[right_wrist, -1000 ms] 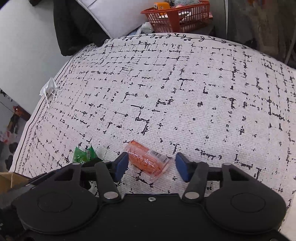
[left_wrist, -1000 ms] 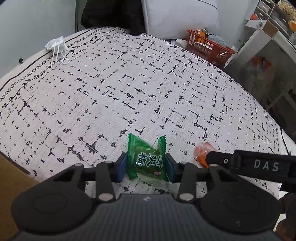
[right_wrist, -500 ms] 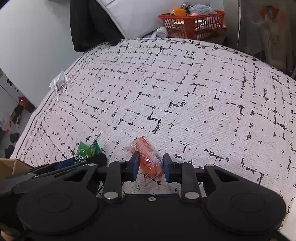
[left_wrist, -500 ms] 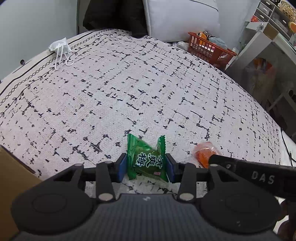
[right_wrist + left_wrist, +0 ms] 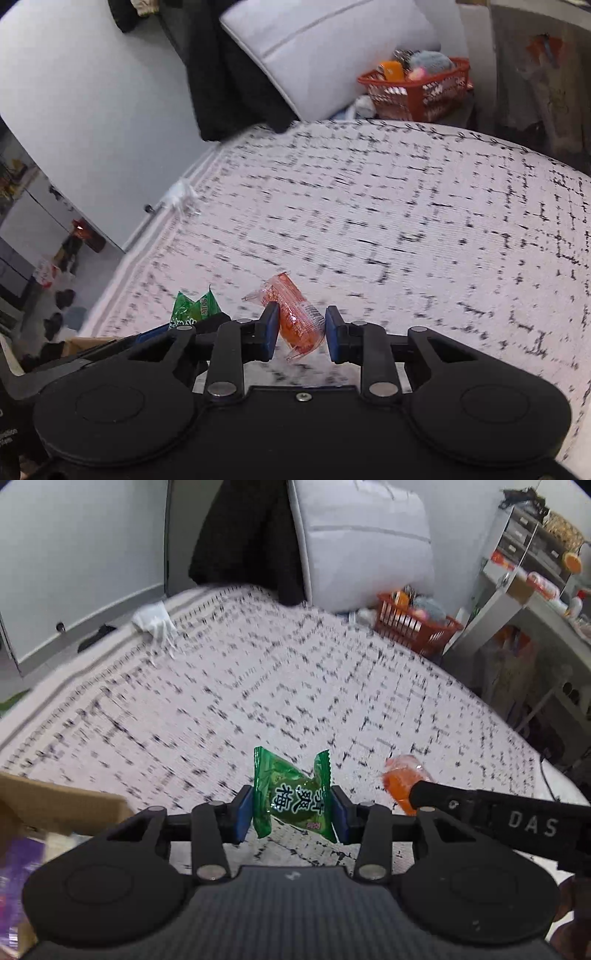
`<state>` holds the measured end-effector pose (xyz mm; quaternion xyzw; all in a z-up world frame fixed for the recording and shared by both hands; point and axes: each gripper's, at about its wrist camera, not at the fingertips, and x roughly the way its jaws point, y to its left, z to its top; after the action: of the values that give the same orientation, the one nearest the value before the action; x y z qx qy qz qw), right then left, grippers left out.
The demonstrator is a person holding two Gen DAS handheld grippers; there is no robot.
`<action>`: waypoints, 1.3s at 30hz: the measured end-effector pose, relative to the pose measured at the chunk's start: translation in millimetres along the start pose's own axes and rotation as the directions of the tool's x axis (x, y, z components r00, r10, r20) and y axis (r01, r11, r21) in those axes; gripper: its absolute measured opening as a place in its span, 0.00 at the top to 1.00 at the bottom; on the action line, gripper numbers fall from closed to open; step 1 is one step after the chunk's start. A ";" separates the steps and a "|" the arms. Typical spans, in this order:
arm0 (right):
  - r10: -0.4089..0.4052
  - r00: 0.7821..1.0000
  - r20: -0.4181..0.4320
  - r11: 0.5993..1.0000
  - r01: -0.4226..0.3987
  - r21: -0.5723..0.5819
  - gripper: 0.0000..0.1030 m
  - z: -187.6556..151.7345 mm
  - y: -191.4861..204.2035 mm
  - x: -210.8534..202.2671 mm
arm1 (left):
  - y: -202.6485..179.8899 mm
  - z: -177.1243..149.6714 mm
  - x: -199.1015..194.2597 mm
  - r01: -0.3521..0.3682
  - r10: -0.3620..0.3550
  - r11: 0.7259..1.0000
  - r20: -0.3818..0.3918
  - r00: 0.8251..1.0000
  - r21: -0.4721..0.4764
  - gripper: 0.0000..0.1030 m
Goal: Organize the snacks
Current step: 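Carry green candy in left tool while right tool carries orange packet to box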
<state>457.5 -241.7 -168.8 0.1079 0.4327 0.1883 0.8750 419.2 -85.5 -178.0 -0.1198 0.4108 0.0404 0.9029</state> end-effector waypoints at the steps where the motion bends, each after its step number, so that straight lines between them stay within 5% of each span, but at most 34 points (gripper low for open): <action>1: 0.011 1.000 0.007 1.000 -0.011 0.000 0.75 -0.7 6.6 -4.0 | 2.8 1.6 -7.1 -0.004 0.004 1.000 0.009 1.000 0.001 0.58; 15: 0.131 0.991 0.017 0.991 -0.130 -0.042 0.75 -25.9 103.4 -44.1 | 70.9 -6.4 -119.7 -0.073 0.074 0.997 0.089 0.993 -0.013 0.58; 25: 0.165 0.986 -0.024 0.986 -0.166 -0.032 0.75 -57.2 152.8 -49.3 | 122.1 -32.8 -166.1 -0.086 0.092 0.994 0.093 0.991 -0.068 0.58; 32: 0.194 0.980 -0.031 0.981 -0.194 0.005 0.58 -65.9 172.6 -55.2 | 140.5 -40.6 -187.4 -0.071 0.078 0.995 0.107 0.991 -0.074 0.58; 39: 0.258 0.966 -0.030 0.966 -0.258 -0.013 0.53 -66.1 189.4 -72.5 | 144.3 -49.4 -200.0 -0.056 0.061 0.997 0.116 0.991 -0.048 0.58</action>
<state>319.9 -99.2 -90.0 0.1533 0.4255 0.3056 0.8379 226.5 47.0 -85.5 -0.1253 0.3595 0.0830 0.9210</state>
